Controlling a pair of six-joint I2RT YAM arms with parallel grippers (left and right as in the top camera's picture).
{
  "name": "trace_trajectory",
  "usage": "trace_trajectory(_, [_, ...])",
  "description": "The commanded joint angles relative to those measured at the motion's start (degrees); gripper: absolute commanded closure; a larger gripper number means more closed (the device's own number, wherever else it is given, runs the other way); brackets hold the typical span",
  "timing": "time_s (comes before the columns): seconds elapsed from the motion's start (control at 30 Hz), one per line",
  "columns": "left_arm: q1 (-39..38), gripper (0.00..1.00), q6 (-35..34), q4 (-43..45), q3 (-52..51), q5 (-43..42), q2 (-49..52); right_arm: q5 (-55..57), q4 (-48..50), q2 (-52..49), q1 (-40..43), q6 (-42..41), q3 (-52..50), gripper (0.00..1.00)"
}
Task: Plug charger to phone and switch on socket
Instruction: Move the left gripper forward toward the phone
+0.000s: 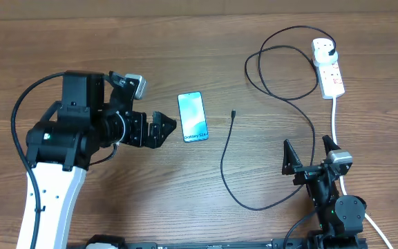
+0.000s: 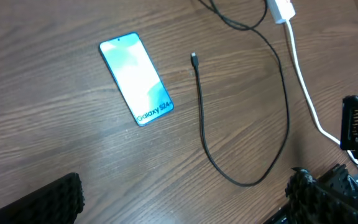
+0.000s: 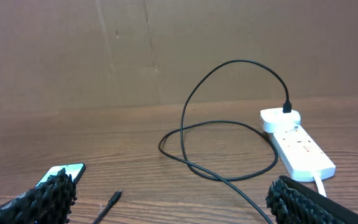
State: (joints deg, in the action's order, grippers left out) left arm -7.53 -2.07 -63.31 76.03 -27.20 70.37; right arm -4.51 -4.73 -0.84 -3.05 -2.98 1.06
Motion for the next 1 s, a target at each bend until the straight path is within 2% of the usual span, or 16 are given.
trace_trajectory(0.0, [-0.4,0.0,-1.4,-0.2,1.3,-0.9,0.7,0.0,0.2,0.7,-0.3,-0.2,-0.6,0.0])
trace_trajectory(0.97, [-0.4,0.0,-0.4,-1.0,1.3,0.8,0.7,0.0,0.2,0.7,-0.3,-0.2,-0.6,0.0])
